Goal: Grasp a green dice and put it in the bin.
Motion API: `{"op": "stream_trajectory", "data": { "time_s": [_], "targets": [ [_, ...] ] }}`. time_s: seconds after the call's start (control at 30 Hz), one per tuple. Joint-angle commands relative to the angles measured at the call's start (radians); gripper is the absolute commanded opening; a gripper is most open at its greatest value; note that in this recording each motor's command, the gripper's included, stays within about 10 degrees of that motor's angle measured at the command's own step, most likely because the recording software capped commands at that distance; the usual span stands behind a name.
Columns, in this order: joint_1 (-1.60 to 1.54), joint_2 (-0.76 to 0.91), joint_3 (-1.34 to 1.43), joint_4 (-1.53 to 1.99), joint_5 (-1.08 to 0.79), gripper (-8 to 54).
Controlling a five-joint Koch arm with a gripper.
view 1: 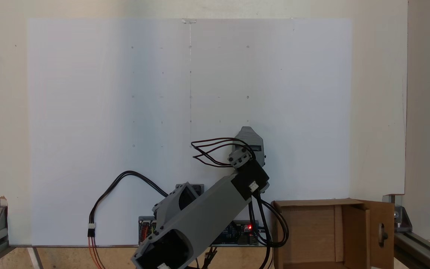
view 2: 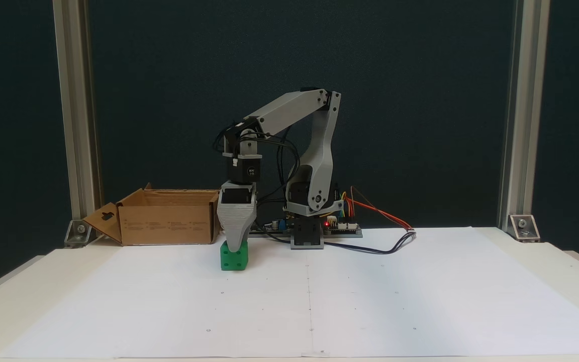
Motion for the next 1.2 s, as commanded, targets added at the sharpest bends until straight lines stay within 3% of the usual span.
{"op": "stream_trajectory", "data": {
  "time_s": [0.0,0.8,1.17],
  "targets": [
    [-0.014,-0.005,-0.017,-0.009,-0.051,43.7],
    [-0.018,-0.032,-0.097,0.044,0.25,42.2],
    [-0.032,-0.058,-0.121,0.06,0.25,42.6]
  ]
}}
